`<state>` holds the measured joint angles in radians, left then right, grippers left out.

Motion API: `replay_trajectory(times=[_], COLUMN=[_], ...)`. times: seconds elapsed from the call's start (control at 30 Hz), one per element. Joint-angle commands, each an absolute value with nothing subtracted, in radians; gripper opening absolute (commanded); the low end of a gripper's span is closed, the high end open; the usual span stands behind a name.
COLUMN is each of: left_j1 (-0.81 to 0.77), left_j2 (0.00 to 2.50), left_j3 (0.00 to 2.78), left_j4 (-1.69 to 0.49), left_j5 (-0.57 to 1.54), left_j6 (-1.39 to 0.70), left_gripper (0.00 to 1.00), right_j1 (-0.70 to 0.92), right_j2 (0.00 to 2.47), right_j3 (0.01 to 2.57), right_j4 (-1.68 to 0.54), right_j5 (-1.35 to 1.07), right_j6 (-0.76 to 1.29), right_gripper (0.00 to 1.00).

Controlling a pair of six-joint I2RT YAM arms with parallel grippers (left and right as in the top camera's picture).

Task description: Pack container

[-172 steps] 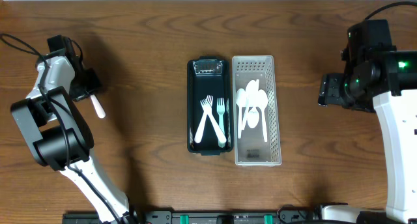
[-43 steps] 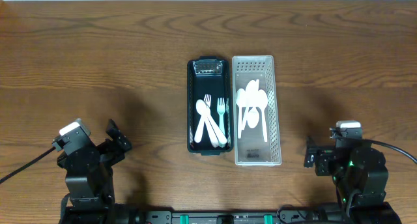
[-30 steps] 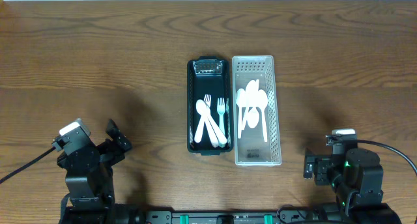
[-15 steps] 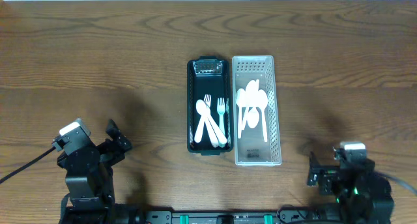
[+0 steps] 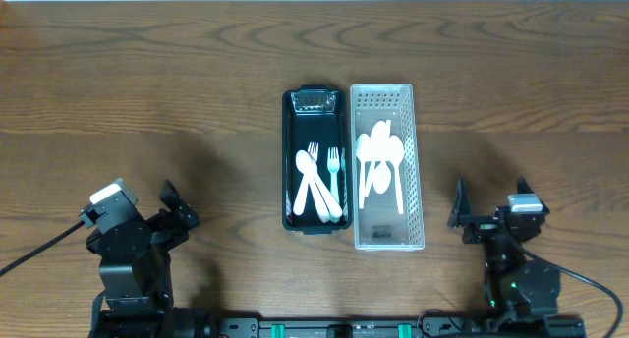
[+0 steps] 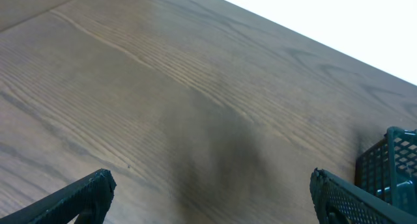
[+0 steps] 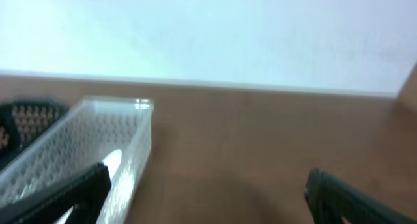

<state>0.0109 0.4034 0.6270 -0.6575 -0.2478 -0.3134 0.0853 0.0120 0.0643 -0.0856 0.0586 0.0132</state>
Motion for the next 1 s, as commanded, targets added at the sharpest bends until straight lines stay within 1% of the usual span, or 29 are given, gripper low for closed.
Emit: replay_trajectory(times=[0.0, 0.13, 0.3, 0.97], left_j1=[0.008, 0.008, 0.008, 0.008], left_j2=[0.403, 0.403, 0.403, 0.403], left_j3=[0.624, 0.624, 0.624, 0.624], left_j4=[-0.658, -0.658, -0.658, -0.658], left_j5=[-0.267, -0.267, -0.267, -0.267], left_j6=[-0.297, -0.297, -0.297, -0.297], left_gripper=[0.98, 0.98, 0.98, 0.98], right_j1=[0.08, 0.08, 0.08, 0.08], right_j2=[0.005, 0.005, 0.005, 0.006], right_j3=[0.006, 0.006, 0.006, 0.006], right_j4=[-0.035, -0.07, -0.071, -0.071], right_j5=[0.06, 0.07, 0.036, 0.036], right_j6=[-0.009, -0.05, -0.041, -0.042], right_gripper=[0.99, 0.99, 0.99, 0.99])
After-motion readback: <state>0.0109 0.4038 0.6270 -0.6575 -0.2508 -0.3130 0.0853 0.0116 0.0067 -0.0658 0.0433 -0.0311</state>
